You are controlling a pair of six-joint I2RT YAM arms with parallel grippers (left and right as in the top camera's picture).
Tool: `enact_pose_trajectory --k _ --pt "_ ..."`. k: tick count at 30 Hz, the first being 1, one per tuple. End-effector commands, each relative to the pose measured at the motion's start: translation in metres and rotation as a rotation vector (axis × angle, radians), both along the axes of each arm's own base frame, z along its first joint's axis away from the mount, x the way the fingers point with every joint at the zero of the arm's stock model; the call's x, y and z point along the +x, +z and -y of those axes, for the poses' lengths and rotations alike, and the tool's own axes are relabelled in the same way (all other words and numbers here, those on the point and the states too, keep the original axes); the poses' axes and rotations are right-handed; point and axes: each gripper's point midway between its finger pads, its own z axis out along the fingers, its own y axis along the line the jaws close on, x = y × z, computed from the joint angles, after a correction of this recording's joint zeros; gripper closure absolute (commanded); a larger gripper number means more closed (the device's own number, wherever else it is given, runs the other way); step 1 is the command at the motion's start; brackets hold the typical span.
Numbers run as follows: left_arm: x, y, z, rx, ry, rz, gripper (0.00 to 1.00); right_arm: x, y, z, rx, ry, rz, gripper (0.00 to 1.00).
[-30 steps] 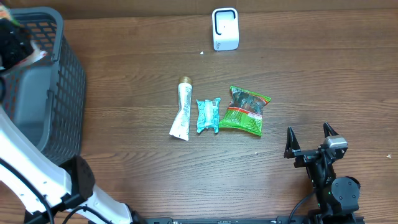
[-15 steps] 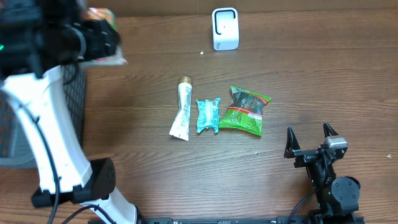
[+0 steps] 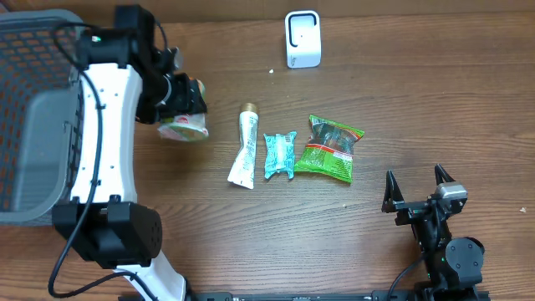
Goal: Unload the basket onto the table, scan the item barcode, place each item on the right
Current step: 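Carry the noodle cup out and set it left of the white tube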
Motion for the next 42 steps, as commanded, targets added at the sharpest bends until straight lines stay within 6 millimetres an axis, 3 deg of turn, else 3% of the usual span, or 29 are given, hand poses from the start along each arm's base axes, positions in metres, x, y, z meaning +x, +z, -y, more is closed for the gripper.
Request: enact_pose_trajectory --k 1,12,17,25,42 --pt "-0.003 -0.029 0.008 0.001 -0.025 -0.041 0.31 0.0 -0.001 0.002 -0.003 -0.01 0.009 0.0" --pt "0.007 -0.113 0.02 -0.003 -0.009 -0.019 0.3 0.0 -0.001 0.002 -0.003 -0.01 0.009 0.0" --pt "0.0 -0.136 0.022 -0.013 0.011 -0.037 0.3 0.0 -0.001 0.002 -0.003 -0.01 0.009 0.0" --pt "-0.012 -0.156 0.03 -0.008 0.006 -0.065 0.28 0.0 -0.001 0.002 -0.003 -0.01 0.009 0.0" --pt "0.004 -0.155 0.026 0.02 -0.019 0.008 0.22 0.0 -0.001 0.002 -0.003 -0.01 0.009 0.0"
